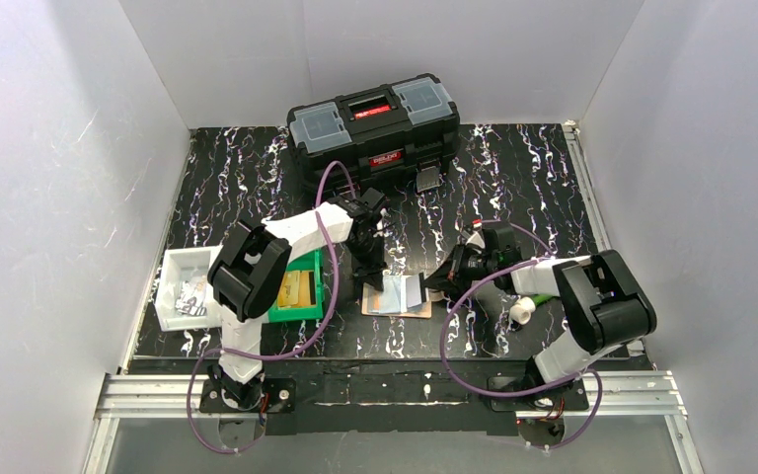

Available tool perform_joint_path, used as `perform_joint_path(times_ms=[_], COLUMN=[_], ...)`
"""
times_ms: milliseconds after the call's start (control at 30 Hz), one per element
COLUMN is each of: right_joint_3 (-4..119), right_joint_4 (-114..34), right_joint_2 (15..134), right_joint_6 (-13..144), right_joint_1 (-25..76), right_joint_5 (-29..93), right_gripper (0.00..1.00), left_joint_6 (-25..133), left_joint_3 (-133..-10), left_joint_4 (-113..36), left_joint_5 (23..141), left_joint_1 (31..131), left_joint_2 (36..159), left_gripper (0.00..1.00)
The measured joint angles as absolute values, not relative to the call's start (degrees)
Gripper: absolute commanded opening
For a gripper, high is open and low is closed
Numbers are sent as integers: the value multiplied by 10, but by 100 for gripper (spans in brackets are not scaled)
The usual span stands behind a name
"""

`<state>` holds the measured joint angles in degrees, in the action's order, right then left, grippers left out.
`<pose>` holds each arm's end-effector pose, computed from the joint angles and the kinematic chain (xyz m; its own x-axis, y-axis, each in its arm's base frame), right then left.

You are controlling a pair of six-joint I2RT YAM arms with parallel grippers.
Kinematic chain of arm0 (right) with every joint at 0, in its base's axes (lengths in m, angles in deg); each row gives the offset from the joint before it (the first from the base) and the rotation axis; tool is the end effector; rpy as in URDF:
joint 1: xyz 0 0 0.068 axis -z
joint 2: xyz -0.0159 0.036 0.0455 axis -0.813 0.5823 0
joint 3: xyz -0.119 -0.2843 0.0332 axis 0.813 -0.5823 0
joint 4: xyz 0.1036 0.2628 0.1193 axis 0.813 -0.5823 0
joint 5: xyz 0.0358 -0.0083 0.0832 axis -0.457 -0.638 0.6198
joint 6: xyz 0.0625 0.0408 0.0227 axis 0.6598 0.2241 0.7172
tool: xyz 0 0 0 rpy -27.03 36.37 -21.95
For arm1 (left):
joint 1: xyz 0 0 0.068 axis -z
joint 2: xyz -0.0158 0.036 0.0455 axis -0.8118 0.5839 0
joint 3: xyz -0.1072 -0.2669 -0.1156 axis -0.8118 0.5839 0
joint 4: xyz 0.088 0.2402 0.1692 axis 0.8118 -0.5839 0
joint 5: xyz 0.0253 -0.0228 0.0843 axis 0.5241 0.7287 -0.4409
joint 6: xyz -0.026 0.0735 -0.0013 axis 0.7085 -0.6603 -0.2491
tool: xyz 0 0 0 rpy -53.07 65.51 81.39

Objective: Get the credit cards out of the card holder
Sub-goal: Remove the credit card from the card holder, then place the credit card in the storage box.

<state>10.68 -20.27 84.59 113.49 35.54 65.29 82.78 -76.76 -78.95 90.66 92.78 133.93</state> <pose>0.2761 0.1407 0.1017 -0.9437 0.3246 -0.0635 0.1135 0.4983 0.8596 0.3388 -0.2941 0.1482 -0.9983 0.0100 -0.0574 0.0325 0.9133 -0.4061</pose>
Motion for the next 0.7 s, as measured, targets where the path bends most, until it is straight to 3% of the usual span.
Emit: perform_joint_path(times_ms=[67, 167, 500, 700], right_joint_3=[114, 130, 186, 212], right_joint_4=[-226, -263, -318, -309], right_joint_2=[834, 813, 757, 738], right_joint_6=[1126, 1115, 1115, 1158], right_joint_1=[358, 362, 364, 364], right_joint_5=[649, 645, 655, 689], right_gripper=[1, 1, 1, 1], left_joint_6=[820, 809, 785, 806], left_joint_3=[-781, -807, -878, -834], left_joint_4=[-801, -817, -848, -794], left_joint_5=[894, 881, 894, 988], left_joint_1=[929, 929, 909, 840], left_joint_2=[1342, 1346, 1319, 1217], left_gripper=[0, 9, 67, 76])
